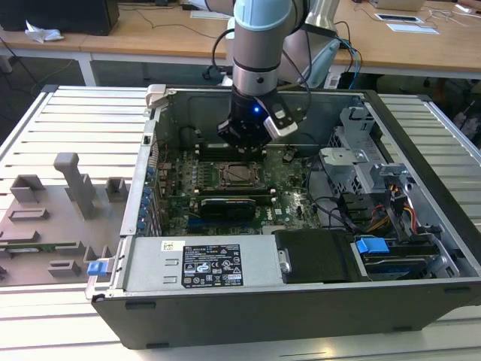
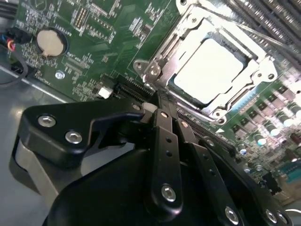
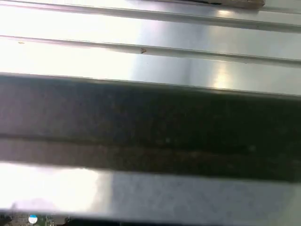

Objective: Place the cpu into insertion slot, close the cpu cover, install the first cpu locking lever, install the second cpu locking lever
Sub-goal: 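Install the first cpu locking lever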

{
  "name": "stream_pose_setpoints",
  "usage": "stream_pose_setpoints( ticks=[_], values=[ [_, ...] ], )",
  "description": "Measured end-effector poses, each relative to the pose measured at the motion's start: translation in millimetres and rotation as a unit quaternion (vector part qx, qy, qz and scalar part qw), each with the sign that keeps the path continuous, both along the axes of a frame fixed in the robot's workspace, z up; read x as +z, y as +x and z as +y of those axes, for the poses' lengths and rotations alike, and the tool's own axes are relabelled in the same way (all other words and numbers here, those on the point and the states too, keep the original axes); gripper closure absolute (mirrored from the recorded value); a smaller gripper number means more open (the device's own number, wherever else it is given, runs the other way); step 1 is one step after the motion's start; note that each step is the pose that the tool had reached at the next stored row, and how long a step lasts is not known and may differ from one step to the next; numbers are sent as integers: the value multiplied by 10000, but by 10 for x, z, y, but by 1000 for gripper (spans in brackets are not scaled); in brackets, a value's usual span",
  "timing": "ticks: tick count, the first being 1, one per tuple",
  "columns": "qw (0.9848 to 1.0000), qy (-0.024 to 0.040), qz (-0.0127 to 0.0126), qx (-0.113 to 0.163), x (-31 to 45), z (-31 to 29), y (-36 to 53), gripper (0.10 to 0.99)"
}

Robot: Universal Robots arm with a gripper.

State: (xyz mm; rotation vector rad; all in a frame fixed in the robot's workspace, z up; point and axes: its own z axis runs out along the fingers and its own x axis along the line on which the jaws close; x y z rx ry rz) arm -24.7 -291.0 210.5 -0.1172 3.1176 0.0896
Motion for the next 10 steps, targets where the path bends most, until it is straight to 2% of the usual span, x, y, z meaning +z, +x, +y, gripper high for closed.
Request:
stream_pose_setpoints(
  ticks=[5,8,10],
  values=[
    [10000,-1,0,0,1,-190,0,980],
    [10000,-1,0,0,1,-376,0,980],
    [10000,-1,1,-1,14,-389,-1,980]
  ],
)
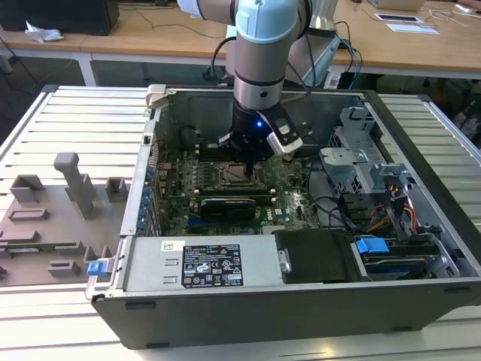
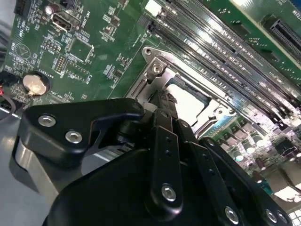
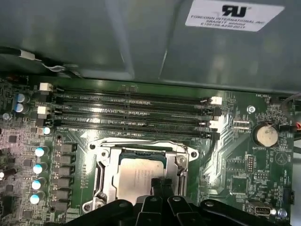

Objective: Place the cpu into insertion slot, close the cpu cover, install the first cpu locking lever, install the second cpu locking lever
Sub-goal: 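Install the first cpu locking lever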

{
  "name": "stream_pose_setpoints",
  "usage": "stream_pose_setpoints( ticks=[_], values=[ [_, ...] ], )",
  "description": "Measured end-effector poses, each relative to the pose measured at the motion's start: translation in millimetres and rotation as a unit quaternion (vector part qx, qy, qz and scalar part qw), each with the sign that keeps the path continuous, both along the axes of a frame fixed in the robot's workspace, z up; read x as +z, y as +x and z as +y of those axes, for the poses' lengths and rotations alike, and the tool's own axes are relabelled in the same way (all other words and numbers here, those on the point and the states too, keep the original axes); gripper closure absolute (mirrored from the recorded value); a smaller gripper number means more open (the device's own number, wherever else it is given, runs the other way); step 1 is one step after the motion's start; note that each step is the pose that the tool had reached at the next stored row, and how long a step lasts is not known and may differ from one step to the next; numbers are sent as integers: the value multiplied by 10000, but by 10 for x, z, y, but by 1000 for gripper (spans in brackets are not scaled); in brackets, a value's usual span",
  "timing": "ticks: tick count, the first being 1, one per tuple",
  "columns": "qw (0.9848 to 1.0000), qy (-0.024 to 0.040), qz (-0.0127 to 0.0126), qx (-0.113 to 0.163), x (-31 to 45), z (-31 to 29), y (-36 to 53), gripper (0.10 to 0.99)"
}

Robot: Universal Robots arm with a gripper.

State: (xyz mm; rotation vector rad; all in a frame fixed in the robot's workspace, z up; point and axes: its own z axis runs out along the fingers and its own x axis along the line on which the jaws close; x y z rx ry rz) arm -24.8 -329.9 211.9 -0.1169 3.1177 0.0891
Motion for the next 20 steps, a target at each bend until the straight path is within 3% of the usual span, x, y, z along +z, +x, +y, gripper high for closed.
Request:
stream_pose_setpoints(
  ticks=[1,4,20],
  values=[
    [10000,0,0,0,18,0,0,980],
    [10000,-1,0,0,167,0,0,980],
    [10000,-1,0,1,453,0,0,980]
  ],
)
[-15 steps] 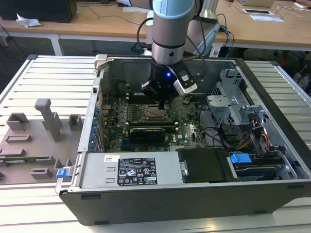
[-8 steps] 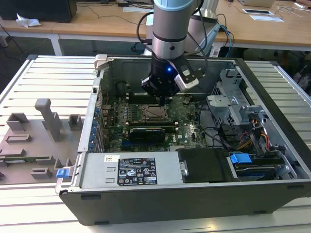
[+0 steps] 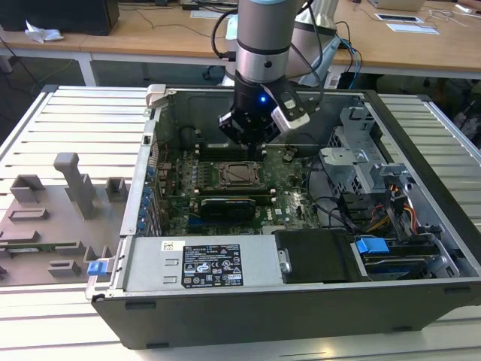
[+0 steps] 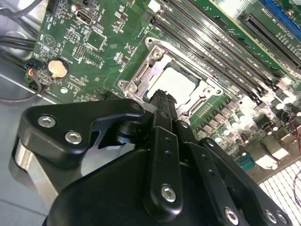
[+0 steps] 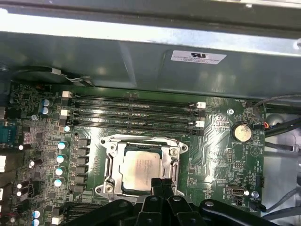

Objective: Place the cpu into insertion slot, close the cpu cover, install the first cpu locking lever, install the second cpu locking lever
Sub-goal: 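Install the first cpu locking lever, then install the second cpu locking lever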

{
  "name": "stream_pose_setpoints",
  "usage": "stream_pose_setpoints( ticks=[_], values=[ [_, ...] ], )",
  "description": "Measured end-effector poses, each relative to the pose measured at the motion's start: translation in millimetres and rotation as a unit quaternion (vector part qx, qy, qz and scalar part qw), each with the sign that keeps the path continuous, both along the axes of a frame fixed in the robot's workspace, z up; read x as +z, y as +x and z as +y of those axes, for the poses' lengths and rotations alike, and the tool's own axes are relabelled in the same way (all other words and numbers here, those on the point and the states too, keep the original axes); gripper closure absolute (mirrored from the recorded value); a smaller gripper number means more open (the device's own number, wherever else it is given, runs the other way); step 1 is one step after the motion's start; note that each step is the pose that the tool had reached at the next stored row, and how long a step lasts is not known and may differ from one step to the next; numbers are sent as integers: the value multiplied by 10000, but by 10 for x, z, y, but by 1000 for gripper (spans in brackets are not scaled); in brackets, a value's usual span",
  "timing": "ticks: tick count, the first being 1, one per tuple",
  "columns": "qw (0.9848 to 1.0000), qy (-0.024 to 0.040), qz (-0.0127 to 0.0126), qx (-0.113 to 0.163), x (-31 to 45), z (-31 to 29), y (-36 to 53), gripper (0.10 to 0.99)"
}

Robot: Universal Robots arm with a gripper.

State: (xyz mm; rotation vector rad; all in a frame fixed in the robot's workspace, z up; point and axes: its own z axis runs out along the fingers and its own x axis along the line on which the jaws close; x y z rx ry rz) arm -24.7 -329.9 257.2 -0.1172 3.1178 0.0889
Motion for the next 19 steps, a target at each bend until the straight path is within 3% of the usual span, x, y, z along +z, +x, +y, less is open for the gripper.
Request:
stream_pose_setpoints(
  ticks=[4,17,19],
  values=[
    [10000,1,-1,0,88,0,0,980],
    [10000,1,-1,0,96,0,0,980],
    [10000,1,0,0,97,-23,-1,980]
  ],
)
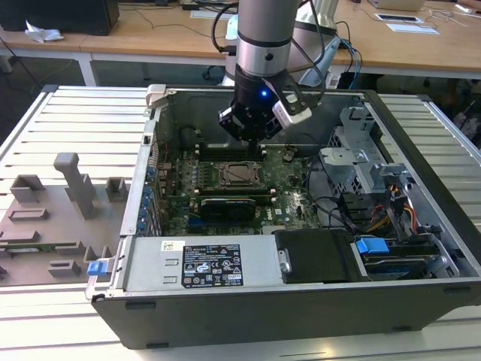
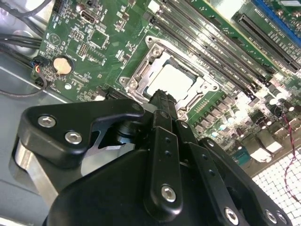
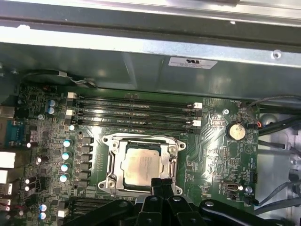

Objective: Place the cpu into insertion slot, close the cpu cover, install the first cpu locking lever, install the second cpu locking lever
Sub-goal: 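Install the second cpu locking lever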

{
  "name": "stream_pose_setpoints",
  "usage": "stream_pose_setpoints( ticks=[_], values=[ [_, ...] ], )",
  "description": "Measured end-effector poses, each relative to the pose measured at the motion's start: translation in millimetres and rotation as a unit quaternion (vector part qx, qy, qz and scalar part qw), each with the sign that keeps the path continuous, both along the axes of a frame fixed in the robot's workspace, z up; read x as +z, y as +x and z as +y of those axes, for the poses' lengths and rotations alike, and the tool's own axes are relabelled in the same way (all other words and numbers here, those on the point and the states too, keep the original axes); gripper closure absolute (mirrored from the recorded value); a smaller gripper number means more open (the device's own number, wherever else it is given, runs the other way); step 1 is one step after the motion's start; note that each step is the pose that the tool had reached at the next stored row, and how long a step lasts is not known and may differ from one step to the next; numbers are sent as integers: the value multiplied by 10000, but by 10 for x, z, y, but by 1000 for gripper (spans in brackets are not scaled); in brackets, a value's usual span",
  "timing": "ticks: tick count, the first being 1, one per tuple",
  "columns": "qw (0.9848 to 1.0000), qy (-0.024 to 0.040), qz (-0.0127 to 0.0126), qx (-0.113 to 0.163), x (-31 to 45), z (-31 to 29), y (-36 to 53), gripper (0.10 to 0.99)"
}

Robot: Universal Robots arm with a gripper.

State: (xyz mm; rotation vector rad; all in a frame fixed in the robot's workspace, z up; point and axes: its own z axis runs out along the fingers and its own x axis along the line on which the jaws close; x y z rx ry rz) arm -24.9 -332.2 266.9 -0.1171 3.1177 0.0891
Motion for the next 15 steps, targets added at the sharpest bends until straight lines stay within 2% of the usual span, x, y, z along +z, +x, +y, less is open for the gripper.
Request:
stream_pose_setpoints(
  ticks=[4,9,15],
  values=[
    [10000,0,-1,-1,0,-28,0,980],
    [10000,-1,0,0,0,-96,0,980],
    [10000,0,0,0,-3,-254,-1,980]
  ],
)
